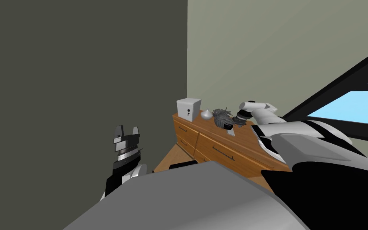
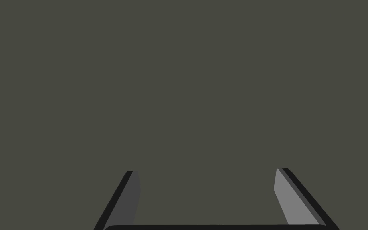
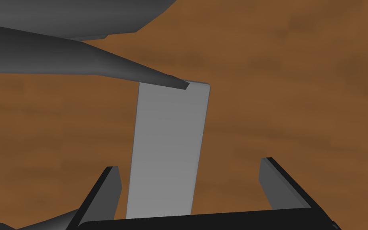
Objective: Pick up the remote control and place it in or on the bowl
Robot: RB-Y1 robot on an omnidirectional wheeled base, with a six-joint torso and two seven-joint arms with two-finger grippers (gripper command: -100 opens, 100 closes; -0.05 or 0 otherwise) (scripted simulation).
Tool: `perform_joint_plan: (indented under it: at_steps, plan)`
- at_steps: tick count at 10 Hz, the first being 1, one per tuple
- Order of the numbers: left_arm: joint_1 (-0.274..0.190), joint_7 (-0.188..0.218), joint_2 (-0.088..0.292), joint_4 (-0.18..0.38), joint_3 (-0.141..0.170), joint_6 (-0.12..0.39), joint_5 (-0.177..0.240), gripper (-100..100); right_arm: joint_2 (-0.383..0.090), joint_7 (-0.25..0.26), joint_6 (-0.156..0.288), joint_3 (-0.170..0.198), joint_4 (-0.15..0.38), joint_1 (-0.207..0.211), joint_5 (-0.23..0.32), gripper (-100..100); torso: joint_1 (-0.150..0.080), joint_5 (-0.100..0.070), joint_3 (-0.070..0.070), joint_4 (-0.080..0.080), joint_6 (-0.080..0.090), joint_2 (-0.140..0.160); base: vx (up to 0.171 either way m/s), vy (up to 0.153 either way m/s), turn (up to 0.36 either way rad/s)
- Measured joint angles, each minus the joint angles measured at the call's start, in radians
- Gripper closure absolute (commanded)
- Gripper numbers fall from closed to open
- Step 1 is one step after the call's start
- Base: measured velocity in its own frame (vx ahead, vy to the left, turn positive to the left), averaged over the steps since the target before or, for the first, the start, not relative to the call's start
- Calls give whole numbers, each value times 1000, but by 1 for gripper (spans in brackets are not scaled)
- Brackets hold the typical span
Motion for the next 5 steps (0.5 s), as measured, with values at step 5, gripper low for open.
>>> perform_joint_plan:
  at_steps: [5]
  plan:
    - [0,0,0,0,0,0,0,0,-6,29,74,-15,59,-59,5,-100,8,4,1,2,-5,1,-24,-29,64]
